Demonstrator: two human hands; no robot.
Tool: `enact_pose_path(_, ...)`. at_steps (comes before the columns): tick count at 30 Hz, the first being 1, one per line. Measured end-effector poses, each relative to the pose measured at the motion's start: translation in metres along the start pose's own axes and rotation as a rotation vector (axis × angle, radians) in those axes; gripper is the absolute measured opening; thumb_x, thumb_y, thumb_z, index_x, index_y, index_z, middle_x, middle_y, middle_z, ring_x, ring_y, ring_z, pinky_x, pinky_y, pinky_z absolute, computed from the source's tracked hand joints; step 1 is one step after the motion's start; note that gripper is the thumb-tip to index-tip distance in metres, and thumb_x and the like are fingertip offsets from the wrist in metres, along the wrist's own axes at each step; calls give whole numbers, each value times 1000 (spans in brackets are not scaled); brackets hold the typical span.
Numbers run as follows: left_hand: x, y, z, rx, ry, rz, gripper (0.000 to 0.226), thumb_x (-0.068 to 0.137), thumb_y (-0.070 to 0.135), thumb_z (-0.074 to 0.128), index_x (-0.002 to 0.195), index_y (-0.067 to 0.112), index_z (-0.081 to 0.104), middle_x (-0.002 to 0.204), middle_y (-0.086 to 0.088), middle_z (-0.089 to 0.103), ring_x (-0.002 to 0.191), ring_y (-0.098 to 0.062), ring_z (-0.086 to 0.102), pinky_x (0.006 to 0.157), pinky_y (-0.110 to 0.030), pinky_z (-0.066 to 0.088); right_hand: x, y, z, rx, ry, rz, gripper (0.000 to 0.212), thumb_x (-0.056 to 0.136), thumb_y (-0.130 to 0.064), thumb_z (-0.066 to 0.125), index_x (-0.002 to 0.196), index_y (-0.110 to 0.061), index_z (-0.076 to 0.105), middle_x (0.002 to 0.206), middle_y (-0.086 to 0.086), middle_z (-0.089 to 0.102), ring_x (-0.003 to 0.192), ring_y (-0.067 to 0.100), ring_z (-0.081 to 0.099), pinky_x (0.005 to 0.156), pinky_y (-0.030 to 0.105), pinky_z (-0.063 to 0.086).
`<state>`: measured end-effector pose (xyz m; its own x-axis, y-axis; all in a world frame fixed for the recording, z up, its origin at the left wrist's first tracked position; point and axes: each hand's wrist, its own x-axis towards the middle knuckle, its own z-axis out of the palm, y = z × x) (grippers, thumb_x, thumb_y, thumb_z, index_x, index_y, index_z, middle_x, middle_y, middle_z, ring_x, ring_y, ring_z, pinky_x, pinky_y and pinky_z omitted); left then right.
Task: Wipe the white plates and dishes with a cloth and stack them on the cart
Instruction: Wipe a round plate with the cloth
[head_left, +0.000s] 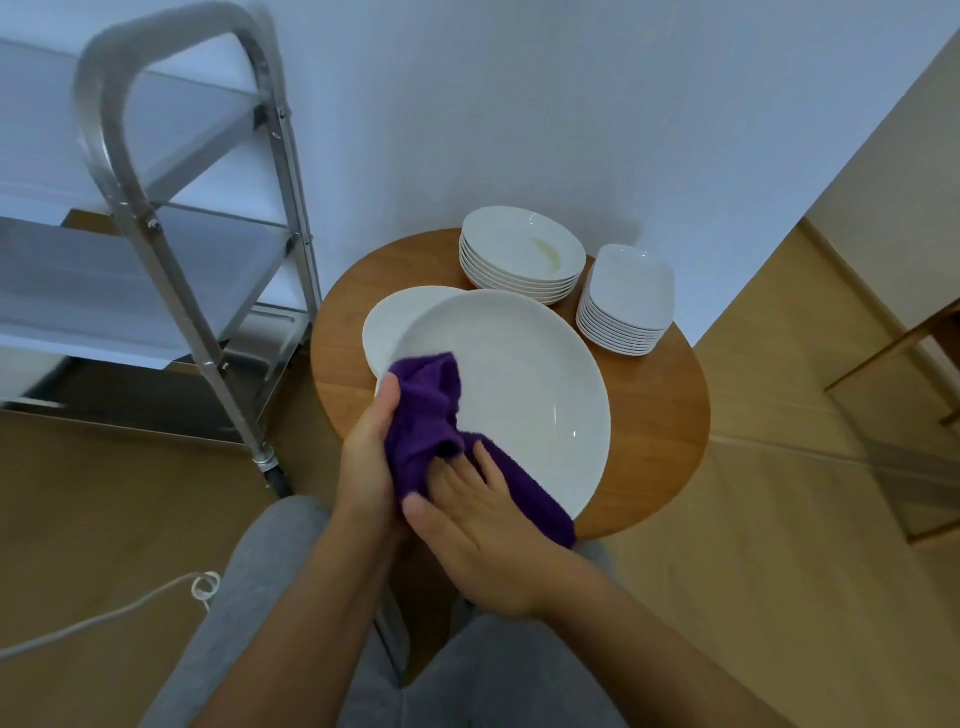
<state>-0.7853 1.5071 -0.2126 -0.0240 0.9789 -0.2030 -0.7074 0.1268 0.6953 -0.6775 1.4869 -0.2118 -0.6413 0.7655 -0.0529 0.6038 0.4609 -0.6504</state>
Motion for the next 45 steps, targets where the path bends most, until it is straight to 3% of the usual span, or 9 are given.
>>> enact_pose_path(6, 1, 2, -3, -81, -148, -240, 51, 76, 51, 48, 117, 21, 56, 102, -8, 72, 92, -26, 69, 73, -40, 57, -40, 56, -26, -503, -178, -84, 55, 97, -54, 12, 143, -32, 32, 146, -20, -25, 132, -1, -36, 111, 32, -22)
enact_pose_path(10, 2, -2, -7, -47, -191, -178, 36, 83, 43, 47, 108, 24, 64, 99, -5, 72, 87, -23, 70, 64, -34, 57, -46, 76, -54, -728, -213, 25, 53, 91, -61, 6, 139, -47, -13, 137, -15, -44, 125, 7, -48, 100, 30, -37)
enact_pose_path(12, 5, 3, -5, -3, -156, -183, 35, 81, 43, 51, 103, 22, 66, 93, -5, 73, 81, -23, 71, 60, -32, 56, -44, 72, -57, -748, -249, -3, 55, 90, -63, 0, 140, -45, -14, 139, -11, -43, 125, 9, -48, 98, 29, -39)
enact_pose_path(17, 10, 9, 5, 122, -95, -291, 50, 68, 47, 61, 104, 13, 57, 79, -6, 74, 69, -20, 72, 55, -31, 57, -29, 41, -41, -688, -281, -219, 52, 97, -55, 6, 146, -36, 0, 145, -14, -30, 131, 10, -41, 102, 32, -35)
enact_pose_path(21, 9, 12, 11, 140, -111, -223, 65, 70, 47, 56, 122, 8, 55, 103, -12, 67, 95, -26, 63, 85, -40, 52, -1, 32, -49, -673, -97, -160, 51, 94, -56, 7, 137, -41, -16, 143, -12, -28, 127, 11, -44, 103, 33, -32)
enact_pose_path(28, 5, 27, 2, 124, -200, -118, 36, 76, 45, 52, 97, 23, 71, 89, -5, 73, 80, -21, 70, 62, -30, 57, 17, 58, -72, -681, 187, 48, 57, 91, -64, 6, 137, -42, -19, 153, -8, -19, 135, 10, -32, 105, 30, -29)
enact_pose_path(38, 9, 16, 11, 58, 29, -12, 22, 88, 45, 50, 99, 29, 60, 83, 2, 75, 74, -20, 72, 53, -31, 56, -33, 50, -27, -320, 66, 219, 85, 74, -85, 6, 136, -39, -29, 149, -14, -25, 140, 7, -22, 104, 34, -26)
enact_pose_path(42, 8, 5, 26, 7, 175, -189, 35, 79, 49, 61, 104, 25, 57, 96, -8, 72, 86, -29, 70, 70, -41, 58, -34, 18, -3, -297, 235, 125, 81, 78, -46, 69, 145, -22, 31, 153, 1, 29, 142, 22, 22, 114, 48, 22)
enact_pose_path(45, 9, 5, 32, 43, 208, -215, 33, 77, 52, 63, 96, 26, 55, 96, -6, 68, 85, -26, 68, 70, -38, 59, -28, 9, -1, -377, 550, 22, 53, 55, 4, 83, 106, -1, 68, 105, 12, 71, 95, 30, 68, 76, 35, 55)
